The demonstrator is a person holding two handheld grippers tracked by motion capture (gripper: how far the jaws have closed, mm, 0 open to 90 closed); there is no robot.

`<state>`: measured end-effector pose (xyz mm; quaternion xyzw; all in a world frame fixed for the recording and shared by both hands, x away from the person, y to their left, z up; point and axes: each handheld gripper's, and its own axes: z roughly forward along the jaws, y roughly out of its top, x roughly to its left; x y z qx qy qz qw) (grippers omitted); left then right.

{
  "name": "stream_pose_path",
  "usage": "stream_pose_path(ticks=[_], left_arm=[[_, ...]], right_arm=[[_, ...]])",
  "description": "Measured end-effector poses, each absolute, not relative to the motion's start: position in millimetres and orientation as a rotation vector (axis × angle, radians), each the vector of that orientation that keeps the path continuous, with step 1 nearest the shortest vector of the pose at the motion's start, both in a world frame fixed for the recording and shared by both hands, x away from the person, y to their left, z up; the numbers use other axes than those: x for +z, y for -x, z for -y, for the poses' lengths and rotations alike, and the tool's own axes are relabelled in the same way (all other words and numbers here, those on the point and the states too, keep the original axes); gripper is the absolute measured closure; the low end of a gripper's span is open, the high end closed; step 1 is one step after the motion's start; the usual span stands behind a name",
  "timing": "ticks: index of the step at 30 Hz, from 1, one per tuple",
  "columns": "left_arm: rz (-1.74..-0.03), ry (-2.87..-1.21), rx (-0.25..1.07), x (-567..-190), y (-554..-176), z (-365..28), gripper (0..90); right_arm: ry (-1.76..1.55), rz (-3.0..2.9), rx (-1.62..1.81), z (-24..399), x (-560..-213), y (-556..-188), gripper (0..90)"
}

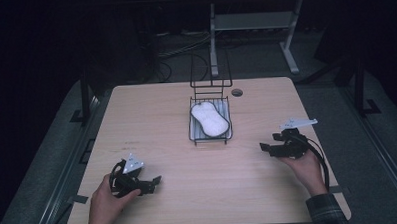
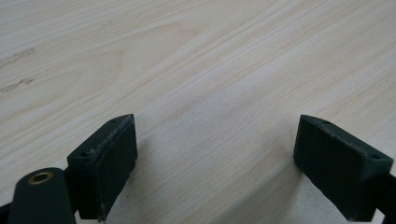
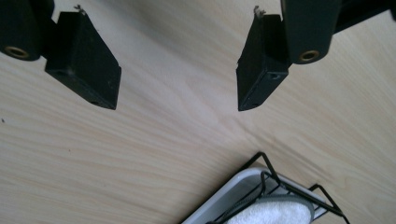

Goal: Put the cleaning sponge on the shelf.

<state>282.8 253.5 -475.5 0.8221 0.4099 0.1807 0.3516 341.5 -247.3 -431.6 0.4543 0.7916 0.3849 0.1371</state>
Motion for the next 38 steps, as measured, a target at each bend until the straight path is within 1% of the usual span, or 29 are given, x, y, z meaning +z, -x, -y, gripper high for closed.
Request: stream_pose_path(ticks=[10,23,32,38], left_arm=[[-1.063,-2.126,0.470,-475.6,-282.6,-253.4,12.7],[-1.066,-2.124,0.470,-475.6,-282.4,-253.3,12.7],[-1.066,-2.125,0.471,-475.6,-282.4,-253.3,12.7],[-1.066,-2.125,0.470,-475.6,-282.4,-253.3,12.7]], right_arm=[[-1.299,-2.309,1.089,260.1,-441.1,-316.2,26.2],[-1.312,-2.335,1.030,272.5,-458.3,-285.5,25.3],[-1.314,-2.358,0.961,277.9,-468.1,-279.3,25.3],[-1.307,-2.353,0.945,278.0,-471.9,-277.9,23.6]])
